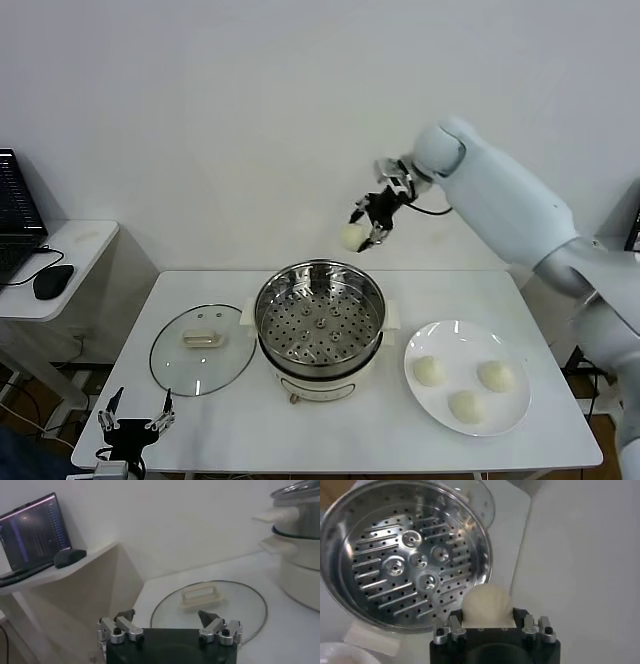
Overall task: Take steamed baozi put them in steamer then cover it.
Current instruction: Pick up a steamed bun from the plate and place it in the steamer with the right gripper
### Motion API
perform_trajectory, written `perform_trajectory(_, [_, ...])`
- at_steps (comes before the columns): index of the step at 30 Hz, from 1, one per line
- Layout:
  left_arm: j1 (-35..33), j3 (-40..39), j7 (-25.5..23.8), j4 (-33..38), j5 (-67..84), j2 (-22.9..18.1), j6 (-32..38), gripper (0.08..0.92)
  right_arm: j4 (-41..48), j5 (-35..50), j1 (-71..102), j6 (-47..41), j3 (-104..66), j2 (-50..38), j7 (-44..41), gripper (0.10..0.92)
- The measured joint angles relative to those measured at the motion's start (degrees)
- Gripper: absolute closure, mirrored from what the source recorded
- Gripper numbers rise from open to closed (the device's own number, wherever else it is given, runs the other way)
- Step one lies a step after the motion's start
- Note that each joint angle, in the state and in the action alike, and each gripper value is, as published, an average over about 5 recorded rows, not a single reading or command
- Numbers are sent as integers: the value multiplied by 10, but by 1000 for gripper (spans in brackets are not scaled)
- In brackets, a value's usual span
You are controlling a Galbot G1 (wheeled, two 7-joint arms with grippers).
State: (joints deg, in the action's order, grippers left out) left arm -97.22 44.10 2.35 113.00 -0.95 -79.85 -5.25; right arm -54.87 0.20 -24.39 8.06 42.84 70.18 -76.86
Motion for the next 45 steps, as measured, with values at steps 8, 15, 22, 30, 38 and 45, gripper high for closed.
perform_trajectory(8, [-10, 4, 3, -1, 2, -2, 1, 177, -2, -36, -14, 115, 53, 35, 17, 403])
perform_trajectory(15, [-15, 6, 2, 2, 4, -2, 2, 177, 14, -103, -4, 200, 70, 69, 34, 400])
perform_trajectory(22, [-20, 9, -5, 10, 11, -3, -3, 177, 35, -160, 16, 254, 75, 103, 46, 398])
perform_trajectory(30, [-19, 9, -8, 15, 18, -4, -8, 177, 57, -201, 39, 282, 77, 130, 50, 400])
perform_trajectory(38, [-18, 6, -8, 10, 21, -3, -8, 177, 83, -233, 60, 293, 70, 147, 59, 402])
perform_trajectory(45, [-18, 5, -9, 9, 21, -4, -9, 177, 98, -256, 76, 299, 59, 150, 60, 403])
